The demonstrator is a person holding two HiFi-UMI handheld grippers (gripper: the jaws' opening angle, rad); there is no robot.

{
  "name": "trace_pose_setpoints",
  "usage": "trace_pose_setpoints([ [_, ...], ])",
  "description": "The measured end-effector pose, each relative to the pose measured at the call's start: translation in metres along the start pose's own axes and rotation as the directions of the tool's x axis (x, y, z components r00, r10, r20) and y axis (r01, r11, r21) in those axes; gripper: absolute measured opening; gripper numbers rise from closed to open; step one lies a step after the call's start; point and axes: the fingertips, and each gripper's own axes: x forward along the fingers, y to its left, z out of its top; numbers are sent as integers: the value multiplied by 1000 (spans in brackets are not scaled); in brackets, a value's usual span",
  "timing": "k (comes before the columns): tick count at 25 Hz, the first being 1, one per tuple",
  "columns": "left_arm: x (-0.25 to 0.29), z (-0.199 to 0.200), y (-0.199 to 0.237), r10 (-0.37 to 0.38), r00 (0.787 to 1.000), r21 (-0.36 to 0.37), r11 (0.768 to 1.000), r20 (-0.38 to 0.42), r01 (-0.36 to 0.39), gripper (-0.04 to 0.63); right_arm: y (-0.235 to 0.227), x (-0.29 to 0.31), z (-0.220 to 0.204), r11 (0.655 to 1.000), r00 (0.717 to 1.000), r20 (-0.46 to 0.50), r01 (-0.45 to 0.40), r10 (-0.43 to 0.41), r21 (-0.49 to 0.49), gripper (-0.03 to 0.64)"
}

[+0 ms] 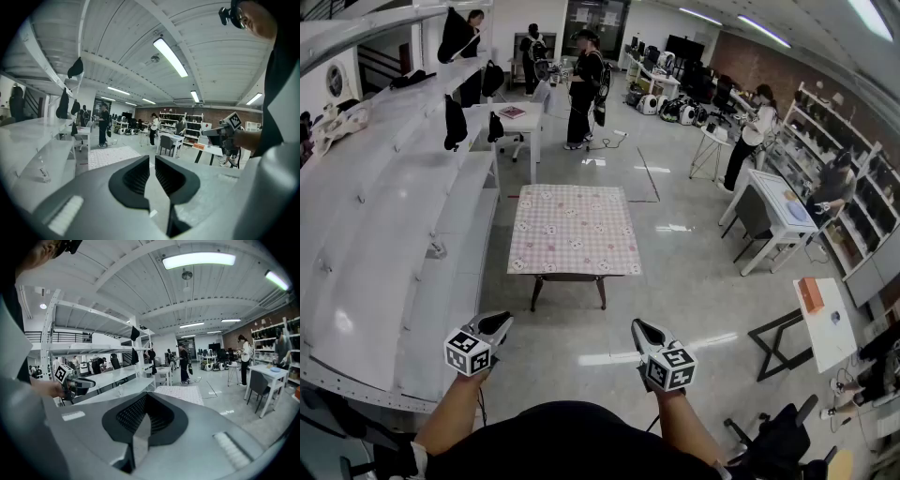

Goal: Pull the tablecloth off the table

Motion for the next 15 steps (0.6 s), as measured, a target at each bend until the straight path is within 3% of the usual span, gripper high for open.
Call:
trace_pose_setpoints([
  [15,14,3,-12,28,1000,-3,1000,-10,-28,36,-24,-5,5,999,999,35,-10,11,-48,31],
])
